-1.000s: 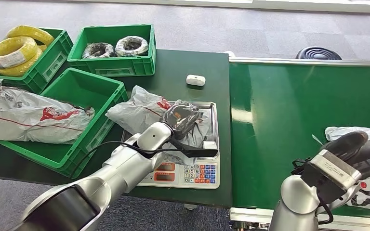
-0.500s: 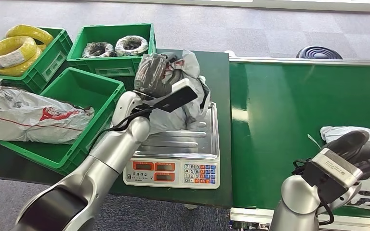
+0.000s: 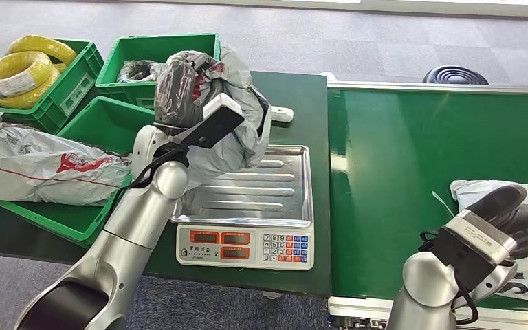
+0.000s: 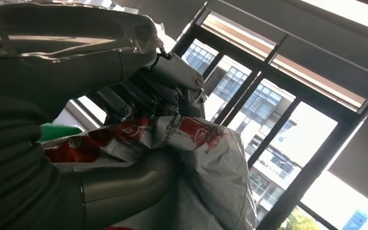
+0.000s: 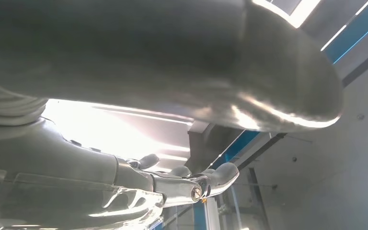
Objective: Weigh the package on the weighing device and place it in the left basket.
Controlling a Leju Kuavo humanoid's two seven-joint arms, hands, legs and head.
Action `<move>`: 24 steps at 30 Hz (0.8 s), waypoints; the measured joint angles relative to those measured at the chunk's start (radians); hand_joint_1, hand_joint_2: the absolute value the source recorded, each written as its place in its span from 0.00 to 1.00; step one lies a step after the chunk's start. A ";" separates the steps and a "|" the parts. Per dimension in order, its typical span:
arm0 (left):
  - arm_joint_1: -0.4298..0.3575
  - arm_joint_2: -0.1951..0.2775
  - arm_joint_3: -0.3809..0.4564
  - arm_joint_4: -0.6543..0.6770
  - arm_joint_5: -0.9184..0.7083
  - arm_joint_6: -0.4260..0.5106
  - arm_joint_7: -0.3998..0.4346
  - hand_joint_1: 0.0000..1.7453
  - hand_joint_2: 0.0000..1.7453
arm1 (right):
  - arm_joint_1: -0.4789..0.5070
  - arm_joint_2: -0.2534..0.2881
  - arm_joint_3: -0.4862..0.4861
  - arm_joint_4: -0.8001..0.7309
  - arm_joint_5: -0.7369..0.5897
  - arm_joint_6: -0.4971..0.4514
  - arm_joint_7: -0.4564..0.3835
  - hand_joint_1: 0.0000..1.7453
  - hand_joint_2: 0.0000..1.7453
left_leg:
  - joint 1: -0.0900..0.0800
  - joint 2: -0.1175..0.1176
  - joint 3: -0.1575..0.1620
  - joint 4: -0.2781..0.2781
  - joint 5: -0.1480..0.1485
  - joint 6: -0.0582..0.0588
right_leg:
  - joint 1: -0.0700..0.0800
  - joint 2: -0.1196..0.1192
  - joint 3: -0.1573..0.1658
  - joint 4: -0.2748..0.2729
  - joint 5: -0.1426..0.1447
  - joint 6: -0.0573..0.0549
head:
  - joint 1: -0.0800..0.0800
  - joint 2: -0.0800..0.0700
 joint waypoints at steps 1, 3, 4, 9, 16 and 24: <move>-0.004 0.006 0.003 0.004 -0.048 0.025 0.036 0.90 1.00 | 0.000 0.000 0.000 0.000 0.003 0.000 0.003 0.00 0.00 | 0.000 0.000 0.000 0.000 0.000 0.000 | 0.000 0.000 0.000 0.000 0.000 0.000 | 0.000 0.000; -0.025 0.025 0.011 0.029 -0.183 0.085 0.142 0.90 1.00 | 0.000 0.000 0.001 0.000 0.007 0.000 0.011 0.00 0.00 | 0.000 0.000 0.000 0.000 0.000 0.000 | 0.000 0.000 0.000 0.000 0.000 0.000 | 0.000 0.000; -0.043 0.039 0.016 0.049 -0.259 0.111 0.202 0.90 1.00 | 0.000 0.000 0.002 0.000 0.008 0.000 0.014 0.00 0.00 | 0.000 0.001 0.000 0.000 0.000 0.000 | 0.000 0.000 0.000 0.000 0.000 0.000 | 0.000 0.000; -0.147 0.137 0.040 0.190 -0.554 0.151 0.467 0.91 1.00 | 0.004 0.000 0.017 0.000 0.010 0.000 0.020 0.00 0.00 | 0.001 0.002 0.000 0.000 0.001 -0.001 | 0.001 0.000 -0.001 0.001 0.000 0.000 | 0.000 0.000; -0.280 0.301 0.019 0.425 -0.632 0.062 0.672 0.92 1.00 | 0.009 0.000 0.031 0.002 -0.010 0.000 -0.005 0.00 0.00 | 0.001 0.003 0.000 0.000 0.001 -0.001 | 0.001 0.001 -0.002 0.002 0.000 0.000 | 0.000 0.000; -0.312 0.409 -0.017 0.574 -0.633 0.011 0.729 0.88 1.00 | 0.016 0.000 0.031 0.012 -0.028 0.000 -0.036 0.00 0.00 | 0.001 0.003 -0.001 0.000 0.001 -0.001 | 0.001 0.001 -0.002 0.001 0.000 0.000 | 0.000 0.000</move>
